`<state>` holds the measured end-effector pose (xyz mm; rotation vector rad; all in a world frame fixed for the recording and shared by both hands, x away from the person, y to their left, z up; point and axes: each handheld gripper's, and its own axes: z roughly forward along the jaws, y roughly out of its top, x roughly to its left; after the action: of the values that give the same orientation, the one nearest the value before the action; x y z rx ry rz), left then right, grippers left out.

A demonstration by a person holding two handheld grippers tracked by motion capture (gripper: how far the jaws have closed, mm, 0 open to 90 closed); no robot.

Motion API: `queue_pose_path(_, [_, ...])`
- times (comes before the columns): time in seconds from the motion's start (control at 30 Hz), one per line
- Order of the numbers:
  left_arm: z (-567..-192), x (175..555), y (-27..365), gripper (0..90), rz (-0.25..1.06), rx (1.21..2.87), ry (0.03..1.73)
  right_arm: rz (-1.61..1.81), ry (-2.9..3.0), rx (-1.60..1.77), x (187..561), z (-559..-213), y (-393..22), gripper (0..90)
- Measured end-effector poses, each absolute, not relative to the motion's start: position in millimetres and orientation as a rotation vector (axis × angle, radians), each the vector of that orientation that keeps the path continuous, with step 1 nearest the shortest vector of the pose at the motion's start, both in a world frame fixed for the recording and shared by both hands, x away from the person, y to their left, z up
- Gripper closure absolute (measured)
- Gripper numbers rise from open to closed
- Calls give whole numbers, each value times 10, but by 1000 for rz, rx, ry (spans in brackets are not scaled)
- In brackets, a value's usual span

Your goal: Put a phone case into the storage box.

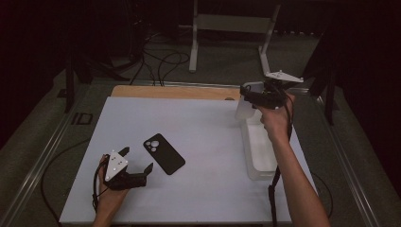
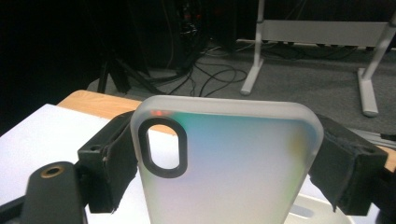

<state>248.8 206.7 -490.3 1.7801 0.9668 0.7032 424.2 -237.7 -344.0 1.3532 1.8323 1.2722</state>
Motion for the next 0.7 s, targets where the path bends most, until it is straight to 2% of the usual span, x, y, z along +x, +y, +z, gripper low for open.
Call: queue_pose_path(0.7, [-4902, 2485, 2061, 8, 706, 1781, 967, 1187, 1770, 1426, 4365, -3498, -2632, 168])
